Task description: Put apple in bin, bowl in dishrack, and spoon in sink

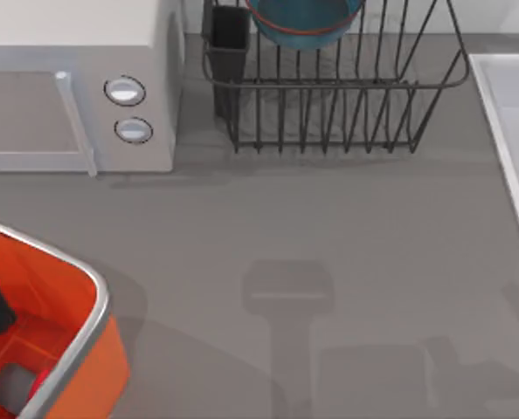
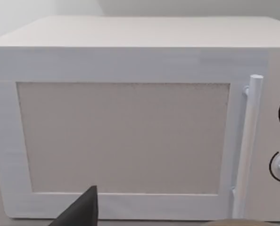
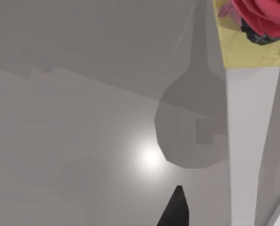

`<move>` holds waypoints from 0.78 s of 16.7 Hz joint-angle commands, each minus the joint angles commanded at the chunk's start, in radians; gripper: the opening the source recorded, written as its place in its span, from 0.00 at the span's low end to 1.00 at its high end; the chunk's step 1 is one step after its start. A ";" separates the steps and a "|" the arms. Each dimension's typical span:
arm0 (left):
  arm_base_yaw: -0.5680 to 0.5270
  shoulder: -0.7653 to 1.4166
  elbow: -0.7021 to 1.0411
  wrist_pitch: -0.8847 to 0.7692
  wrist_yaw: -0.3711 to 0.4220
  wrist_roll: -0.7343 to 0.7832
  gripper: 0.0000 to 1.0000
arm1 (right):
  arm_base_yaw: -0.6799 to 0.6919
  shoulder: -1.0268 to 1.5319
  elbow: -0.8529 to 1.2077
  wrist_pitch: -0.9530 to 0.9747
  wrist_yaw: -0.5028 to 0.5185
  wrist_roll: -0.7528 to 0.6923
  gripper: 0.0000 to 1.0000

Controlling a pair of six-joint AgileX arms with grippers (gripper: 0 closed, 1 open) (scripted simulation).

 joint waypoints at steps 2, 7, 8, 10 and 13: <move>0.000 0.000 0.000 0.000 0.000 0.000 1.00 | 0.001 0.004 -0.003 0.002 0.000 0.001 0.00; 0.000 0.000 0.000 0.000 0.000 0.000 1.00 | -0.002 0.098 0.102 -0.039 0.002 -0.016 0.00; 0.000 0.000 0.000 0.000 0.000 0.000 1.00 | -0.002 0.145 0.155 -0.058 0.002 -0.024 0.00; 0.000 0.000 0.000 0.000 0.000 0.000 1.00 | -0.005 0.259 0.292 -0.106 0.004 -0.040 0.00; 0.000 0.000 0.000 0.000 0.000 0.000 1.00 | -0.009 0.469 0.574 -0.193 0.006 -0.060 0.00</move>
